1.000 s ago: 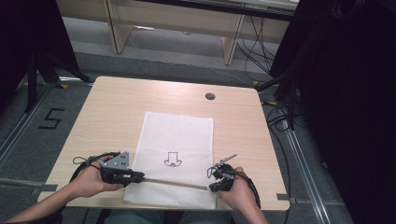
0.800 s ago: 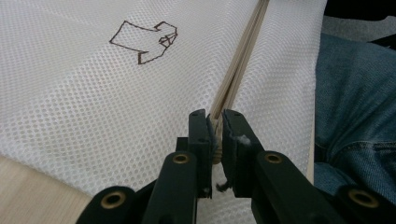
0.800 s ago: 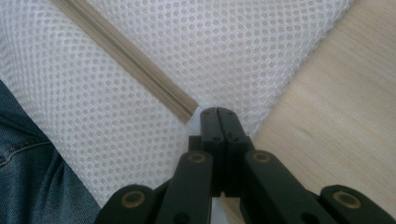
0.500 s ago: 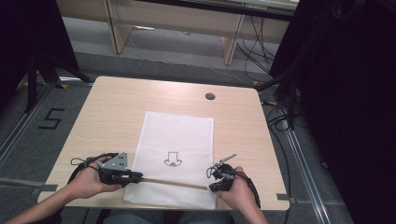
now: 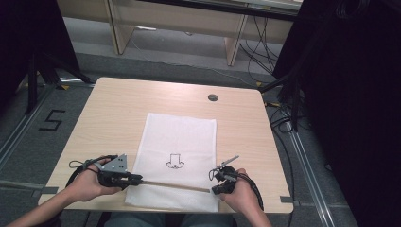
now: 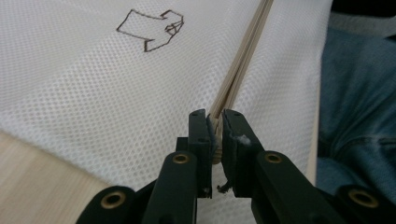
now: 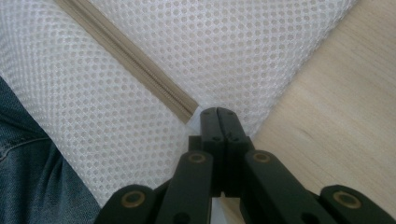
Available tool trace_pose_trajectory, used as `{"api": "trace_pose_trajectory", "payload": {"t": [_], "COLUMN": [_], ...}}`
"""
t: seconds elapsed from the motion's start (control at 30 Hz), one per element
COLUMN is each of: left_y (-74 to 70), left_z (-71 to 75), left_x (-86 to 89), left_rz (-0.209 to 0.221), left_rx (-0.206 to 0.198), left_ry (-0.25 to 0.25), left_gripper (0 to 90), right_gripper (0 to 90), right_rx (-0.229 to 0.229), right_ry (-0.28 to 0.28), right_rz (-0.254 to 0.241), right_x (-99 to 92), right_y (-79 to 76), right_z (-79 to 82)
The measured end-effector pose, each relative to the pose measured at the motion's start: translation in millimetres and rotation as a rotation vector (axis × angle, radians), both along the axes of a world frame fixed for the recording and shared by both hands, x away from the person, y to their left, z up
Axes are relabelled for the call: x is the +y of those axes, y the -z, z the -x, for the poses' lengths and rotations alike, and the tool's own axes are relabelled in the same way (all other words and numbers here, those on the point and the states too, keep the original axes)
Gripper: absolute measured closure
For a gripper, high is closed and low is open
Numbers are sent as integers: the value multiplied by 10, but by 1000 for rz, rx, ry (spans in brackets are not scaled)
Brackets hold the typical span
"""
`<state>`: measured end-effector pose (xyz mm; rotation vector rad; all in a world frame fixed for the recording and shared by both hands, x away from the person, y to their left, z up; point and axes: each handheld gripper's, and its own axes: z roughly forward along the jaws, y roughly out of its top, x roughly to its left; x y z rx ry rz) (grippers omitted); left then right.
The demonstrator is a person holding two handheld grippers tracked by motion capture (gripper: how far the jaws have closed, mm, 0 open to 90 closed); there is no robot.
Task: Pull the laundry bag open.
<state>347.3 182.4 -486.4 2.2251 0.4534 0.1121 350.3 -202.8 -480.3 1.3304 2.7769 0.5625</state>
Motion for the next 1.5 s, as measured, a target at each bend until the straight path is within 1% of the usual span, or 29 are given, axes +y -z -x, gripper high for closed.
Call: {"api": "trace_pose_trajectory", "payload": {"t": [0.07, 0.2, 0.23, 0.33, 0.37, 0.43, 0.5, 0.53, 0.63, 0.67, 0.73, 0.8, 0.87, 0.93, 1.0, 1.03, 1.1, 1.13, 1.17, 1.2, 1.23, 1.27, 1.3, 1.33, 1.37, 1.4, 1.43, 1.47, 1.5], "left_y": [-11, -9, -6, 16, 28, 33, 40, 35, 53, 56, 59, 78, 88, 109, 116, 126, 131, 119, 129, 132, 140, 149, 159, 161, 150, 128, 108, 87, 78], "left_z": [-6, 4, 3, 5, 11, 25, 32, 22, 33, 43, 45, 51, 41, 47, 31, 33, 31, 14, 31, 23, 18, 5, 8, 20, 23, 26, 28, 17, 16], "left_x": [30, 82, 106, 219, 245, 284, 314, 338, 400, 398, 385, 377, 386, 371, 377, 367, 364, 381, 360, 366, 370, 381, 388, 381, 384, 375, 364, 363, 356], "left_rz": [-28, -20, -34, -53, -20, -62, -59, -82, -85, -69, -105, -109, -136, -127, -149, -131, -135, -169, -133, -140, -131, -149, -147, -109, -100, -73, -49, -33, -1], "left_rx": [-15, 0, -13, 1, 27, 6, 18, 6, 19, 36, 31, 55, 70, 86, 85, 93, 87, 63, 59, 49, 56, 49, 43, 54, 49, 29, 6, -23, -26], "left_ry": [-4, -25, -27, -60, -68, -80, -94, -90, -116, -124, -128, -145, -144, -162, -160, -162, -157, -135, -146, -145, -150, -144, -135, -122, -113, -104, -115, -127, -140], "left_gripper": [821, 821, 821, 821, 821, 821, 821, 821, 821, 821, 821, 821, 819, 818, 818, 818, 816, 815, 813, 813, 810, 782, 733, 662, 596, 569, 550, 533, 515], "right_gripper": [900, 900, 900, 900, 900, 900, 900, 900, 900, 900, 900, 900, 900, 900, 900, 900, 900, 900, 900, 900, 900, 900, 900, 900, 899, 891, 867, 829, 792], "right_rx": [2, 8, -2, 7, 13, 2, 14, 10, 9, 9, 14, 10, 7, 7, 7, 18, 18, 18, 15, 15, 24, 21, 20, 13, 17, 5, 21, 18, 25], "right_ry": [-4, 5, -12, 2, 7, -12, -2, 2, -20, -21, -15, -24, -22, -22, -21, -8, -9, -8, -11, -11, 1, 0, 1, 1, 4, -2, 25, 9, 21], "right_rz": [0, 6, 0, 1, 2, 4, 7, 3, 9, 9, 11, 12, 13, 14, 14, 18, 17, 17, 21, 21, 16, 18, 24, 21, 13, 11, -6, -5, -20], "right_x": [-2, 1, -3, 6, 10, 9, 13, 16, 11, 11, 15, 15, 18, 19, 20, 25, 23, 22, 22, 22, 36, 37, 34, 23, 20, 14, 23, 5, 2], "right_y": [0, -5, 0, -7, -9, -3, -10, -4, -8, -8, -12, -10, -9, -10, -9, -13, -12, -12, -9, -9, -11, -12, -17, -11, -17, -12, -18, -28, -45], "right_z": [-4, -5, -12, -7, -4, -17, -15, -13, -24, -25, -21, -25, -24, -24, -24, -20, -23, -24, -29, -29, -23, -23, -23, -22, -14, -19, -3, -18, -16]}}
